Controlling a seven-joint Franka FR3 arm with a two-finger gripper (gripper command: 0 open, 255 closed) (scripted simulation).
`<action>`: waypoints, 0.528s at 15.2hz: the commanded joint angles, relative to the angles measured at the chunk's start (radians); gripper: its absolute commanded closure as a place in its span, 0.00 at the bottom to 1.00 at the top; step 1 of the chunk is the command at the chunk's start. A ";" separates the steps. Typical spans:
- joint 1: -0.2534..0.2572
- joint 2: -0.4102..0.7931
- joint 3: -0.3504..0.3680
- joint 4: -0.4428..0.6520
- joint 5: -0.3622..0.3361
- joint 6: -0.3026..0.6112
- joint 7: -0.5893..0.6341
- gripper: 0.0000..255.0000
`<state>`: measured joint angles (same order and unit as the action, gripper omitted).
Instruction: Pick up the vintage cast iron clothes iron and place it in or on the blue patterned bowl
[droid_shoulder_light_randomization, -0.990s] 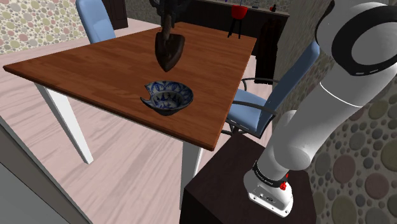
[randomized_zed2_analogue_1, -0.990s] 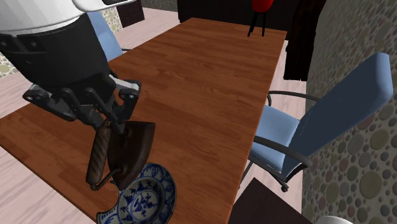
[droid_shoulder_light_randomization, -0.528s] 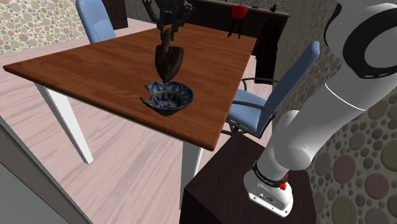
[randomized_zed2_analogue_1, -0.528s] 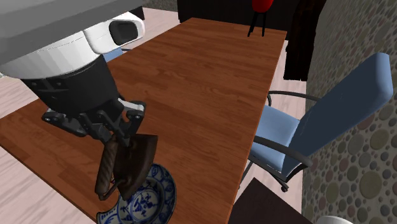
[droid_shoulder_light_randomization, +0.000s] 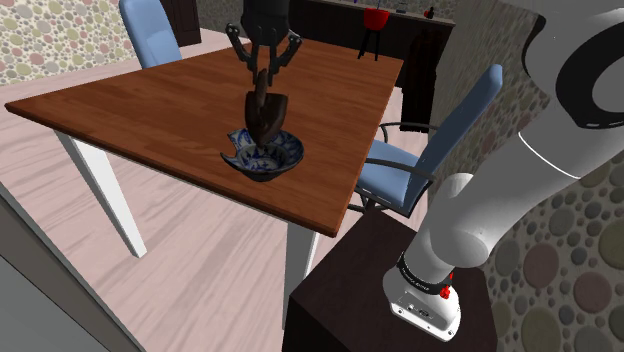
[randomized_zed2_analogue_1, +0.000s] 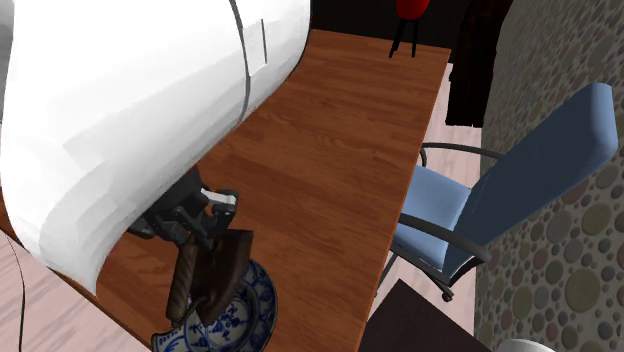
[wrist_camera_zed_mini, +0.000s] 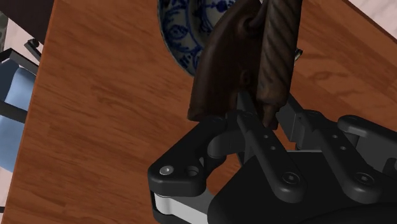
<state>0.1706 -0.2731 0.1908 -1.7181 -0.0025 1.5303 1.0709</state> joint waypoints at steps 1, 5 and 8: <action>0.000 -0.009 -0.002 -0.035 0.001 0.027 -0.002 1.00; 0.001 -0.027 -0.002 -0.108 0.005 0.083 -0.002 1.00; 0.002 -0.037 -0.003 -0.150 0.006 0.115 -0.002 1.00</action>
<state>0.1719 -0.3046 0.1882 -1.8540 0.0027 1.6351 1.0685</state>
